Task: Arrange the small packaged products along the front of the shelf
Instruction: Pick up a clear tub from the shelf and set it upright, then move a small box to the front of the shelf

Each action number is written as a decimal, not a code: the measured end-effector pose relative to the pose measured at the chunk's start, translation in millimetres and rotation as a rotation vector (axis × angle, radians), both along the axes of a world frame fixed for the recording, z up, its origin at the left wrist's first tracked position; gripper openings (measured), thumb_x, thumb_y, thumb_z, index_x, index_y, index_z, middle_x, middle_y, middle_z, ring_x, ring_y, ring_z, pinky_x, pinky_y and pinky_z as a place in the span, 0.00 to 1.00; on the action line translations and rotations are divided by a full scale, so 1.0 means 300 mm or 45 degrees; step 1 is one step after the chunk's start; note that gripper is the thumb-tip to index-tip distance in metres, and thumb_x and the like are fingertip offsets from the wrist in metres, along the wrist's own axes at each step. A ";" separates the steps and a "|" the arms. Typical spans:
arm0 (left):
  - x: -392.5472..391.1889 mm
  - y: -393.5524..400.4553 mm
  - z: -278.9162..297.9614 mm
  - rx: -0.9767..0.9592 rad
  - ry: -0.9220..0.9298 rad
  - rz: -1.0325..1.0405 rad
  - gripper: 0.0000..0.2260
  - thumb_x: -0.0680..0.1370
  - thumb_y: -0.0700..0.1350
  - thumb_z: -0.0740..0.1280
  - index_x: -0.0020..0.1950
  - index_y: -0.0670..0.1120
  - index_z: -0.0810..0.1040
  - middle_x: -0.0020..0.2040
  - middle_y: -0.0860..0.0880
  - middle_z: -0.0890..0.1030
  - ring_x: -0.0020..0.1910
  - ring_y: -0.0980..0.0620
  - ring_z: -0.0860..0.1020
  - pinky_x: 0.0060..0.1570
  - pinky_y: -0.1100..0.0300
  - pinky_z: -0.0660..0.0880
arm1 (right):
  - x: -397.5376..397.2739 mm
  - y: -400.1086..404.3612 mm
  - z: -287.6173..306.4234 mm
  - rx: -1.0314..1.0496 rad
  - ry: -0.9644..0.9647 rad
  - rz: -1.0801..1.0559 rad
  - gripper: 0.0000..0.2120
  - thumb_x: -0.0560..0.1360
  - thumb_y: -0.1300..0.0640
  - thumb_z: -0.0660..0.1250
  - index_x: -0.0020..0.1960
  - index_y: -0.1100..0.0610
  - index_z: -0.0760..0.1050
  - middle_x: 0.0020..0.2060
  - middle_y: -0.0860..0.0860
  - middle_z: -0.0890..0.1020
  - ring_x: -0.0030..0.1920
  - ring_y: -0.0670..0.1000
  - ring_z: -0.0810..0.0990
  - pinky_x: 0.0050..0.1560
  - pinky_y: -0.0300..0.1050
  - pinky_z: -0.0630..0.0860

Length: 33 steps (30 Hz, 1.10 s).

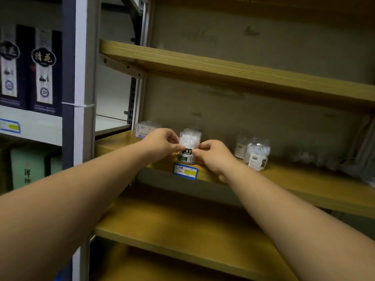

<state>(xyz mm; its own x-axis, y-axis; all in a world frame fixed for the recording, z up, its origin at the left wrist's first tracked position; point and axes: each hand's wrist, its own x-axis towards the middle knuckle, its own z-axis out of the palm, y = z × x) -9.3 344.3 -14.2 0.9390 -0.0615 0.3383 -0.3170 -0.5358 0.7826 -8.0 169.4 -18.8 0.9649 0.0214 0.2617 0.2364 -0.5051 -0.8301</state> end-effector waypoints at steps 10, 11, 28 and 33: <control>0.072 -0.032 -0.029 0.048 -0.066 0.075 0.14 0.74 0.49 0.74 0.57 0.48 0.80 0.49 0.51 0.83 0.48 0.53 0.82 0.53 0.52 0.80 | 0.043 0.008 -0.017 -0.097 -0.053 -0.123 0.13 0.78 0.55 0.69 0.61 0.56 0.78 0.51 0.52 0.84 0.52 0.53 0.83 0.57 0.54 0.80; 0.076 -0.038 -0.032 0.038 -0.071 0.086 0.13 0.74 0.49 0.74 0.57 0.48 0.81 0.48 0.51 0.83 0.48 0.53 0.82 0.52 0.52 0.81 | 0.047 0.008 -0.017 -0.106 -0.060 -0.133 0.12 0.78 0.56 0.68 0.61 0.56 0.79 0.51 0.52 0.84 0.52 0.53 0.83 0.57 0.54 0.80; 0.005 -0.245 -0.027 0.041 -0.690 0.325 0.28 0.76 0.59 0.67 0.73 0.50 0.69 0.68 0.51 0.74 0.69 0.52 0.70 0.68 0.51 0.70 | -0.016 -0.119 -0.002 -0.050 -0.217 -0.143 0.20 0.81 0.62 0.63 0.72 0.58 0.70 0.65 0.51 0.78 0.59 0.44 0.77 0.58 0.37 0.69; -0.032 -0.563 0.085 0.074 -0.982 0.074 0.17 0.79 0.49 0.66 0.67 0.46 0.77 0.64 0.49 0.79 0.66 0.52 0.74 0.66 0.55 0.71 | -0.051 -0.317 0.107 -0.147 -0.324 -0.318 0.07 0.80 0.58 0.61 0.55 0.52 0.76 0.45 0.48 0.79 0.50 0.52 0.79 0.48 0.45 0.74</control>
<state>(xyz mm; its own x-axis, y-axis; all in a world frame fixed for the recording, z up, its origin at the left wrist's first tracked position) -19.0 175.3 11.2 0.4412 -0.0570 0.8956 -0.7311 -0.6015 0.3219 -23.5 74.2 13.5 0.8484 -0.1629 0.5036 0.2858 -0.6599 -0.6949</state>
